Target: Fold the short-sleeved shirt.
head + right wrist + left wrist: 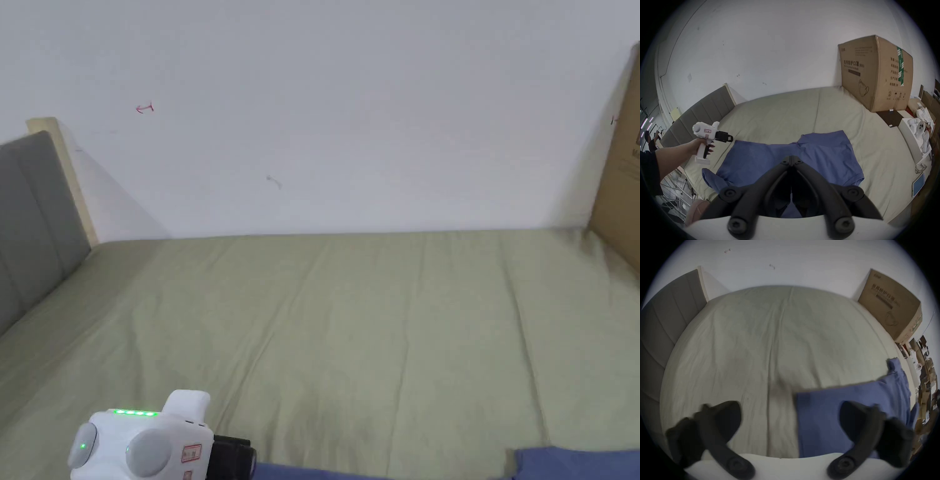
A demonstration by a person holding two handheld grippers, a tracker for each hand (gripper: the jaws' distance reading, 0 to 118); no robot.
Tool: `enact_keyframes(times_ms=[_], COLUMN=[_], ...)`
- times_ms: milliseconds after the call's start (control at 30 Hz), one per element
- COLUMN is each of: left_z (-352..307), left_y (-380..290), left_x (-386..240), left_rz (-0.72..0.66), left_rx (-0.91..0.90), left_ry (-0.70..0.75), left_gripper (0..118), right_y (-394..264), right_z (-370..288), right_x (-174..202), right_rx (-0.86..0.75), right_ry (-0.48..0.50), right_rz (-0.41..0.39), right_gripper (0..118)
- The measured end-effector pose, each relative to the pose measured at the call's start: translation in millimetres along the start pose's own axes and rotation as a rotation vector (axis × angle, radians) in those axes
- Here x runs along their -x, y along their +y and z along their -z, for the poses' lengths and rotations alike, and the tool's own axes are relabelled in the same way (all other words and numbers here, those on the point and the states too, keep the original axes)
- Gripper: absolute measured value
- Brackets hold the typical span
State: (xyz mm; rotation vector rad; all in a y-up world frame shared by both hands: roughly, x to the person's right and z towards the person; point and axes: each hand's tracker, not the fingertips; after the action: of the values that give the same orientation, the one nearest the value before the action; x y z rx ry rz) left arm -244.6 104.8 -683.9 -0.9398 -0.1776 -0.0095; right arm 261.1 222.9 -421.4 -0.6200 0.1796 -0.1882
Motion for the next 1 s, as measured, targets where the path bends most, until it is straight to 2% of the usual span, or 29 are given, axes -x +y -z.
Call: enact_keyframes(times_ms=[33, 167, 233, 267, 300, 333, 400, 467, 500, 533, 600, 633, 700, 733, 800, 833, 867, 900, 933, 1000], left_z=[10.6, 48.5, 43.1, 38.8, 33.8, 29.0, 17.9, 12.3, 8.5, 3.8, -2.9, -7.7, -19.4, -27.7, -39.0, -43.8, -47.0, -56.5, -58.1, -59.1], left_y=[-2.1, -12.3, -13.1, -13.6, -16.3, -20.9, -27.1, -28.6, -27.9, -28.4, -27.4, -28.0, -26.5, -23.8, -21.0, -20.8, -21.6, -21.8, -23.4, -23.3], left_x=[0.0, -9.2, -17.7, -21.8, -27.1, -35.4, -46.7, -53.7, -55.7, -56.6, -56.8, -62.1, -65.7, -60.1, -50.3, -44.7, -40.6, -41.7, -40.3, -34.6], left_rz=[0.001, 0.111, 0.181, 0.181, 0.171, 0.199, 0.296, 0.288, 0.280, 0.244, 0.159, 0.181, 0.284, 0.280, 0.243, 0.219, 0.208, 0.208, 0.210, 0.219], left_rx=[0.034, 0.171, 0.123, 0.112, 0.090, 0.062, 0.041, 0.038, 0.031, 0.012, 0.048, 0.050, -0.018, -0.044, -0.046, -0.040, -0.036, -0.033, -0.033, -0.037], left_ry=[0.004, 0.016, 0.039, 0.043, 0.019, 0.016, 0.011, 0.001, 0.006, -0.012, -0.194, -0.162, 0.026, 0.055, 0.060, 0.054, 0.049, 0.051, 0.073, 0.110], left_gripper=[109, 110, 111, 105, 95, 75, 47, 8, 3, 3, 2, 2, 2, 2, 2, 2, 2, 2, 2, 2], right_y=[-1.7, -9.2, -11.2, -8.3, -8.8, -9.4, -8.3, -7.3, -6.2, -2.8, 8.3, 18.7, 41.8, 56.4, 84.9, 92.7, 98.9, 102.4, 105.4, 104.1], right_z=[4.8, 21.3, 24.8, 23.9, 23.9, 23.8, 21.9, 19.9, 18.0, 14.6, 10.6, 11.5, 26.5, 42.3, 78.9, 97.8, 117.6, 138.9, 164.8, 199.9], right_x=[-2.0, -5.9, -7.9, -4.8, -5.2, -5.5, -9.6, -13.3, -15.5, -19.4, -35.5, -50.2, -81.9, -102.7, -127.2, -138.6, -146.9, -153.4, -162.5, -173.1], right_rx=[0.011, 0.054, 0.059, 0.061, 0.059, 0.056, 0.052, 0.053, 0.049, 0.034, -0.015, -0.041, -0.045, -0.018, 0.133, 0.175, 0.215, 0.281, 0.356, 0.405], right_ry=[-0.001, -0.032, -0.031, -0.023, -0.018, -0.017, -0.018, -0.016, -0.011, 0.006, 0.056, 0.050, -0.053, -0.085, -0.009, 0.007, -0.021, -0.055, -0.090, -0.163], right_rz=[-0.002, -0.034, -0.031, -0.023, -0.014, -0.006, 0.014, 0.038, 0.051, 0.080, 0.140, 0.172, 0.215, 0.241, 0.240, 0.229, 0.214, 0.213, 0.215, 0.229], right_gripper=[0, 0, 0, 0, 0, 0, 0, 0, 0, 0, 0, 0, 0, 0, 0, 11, 48, 94, 118, 117])
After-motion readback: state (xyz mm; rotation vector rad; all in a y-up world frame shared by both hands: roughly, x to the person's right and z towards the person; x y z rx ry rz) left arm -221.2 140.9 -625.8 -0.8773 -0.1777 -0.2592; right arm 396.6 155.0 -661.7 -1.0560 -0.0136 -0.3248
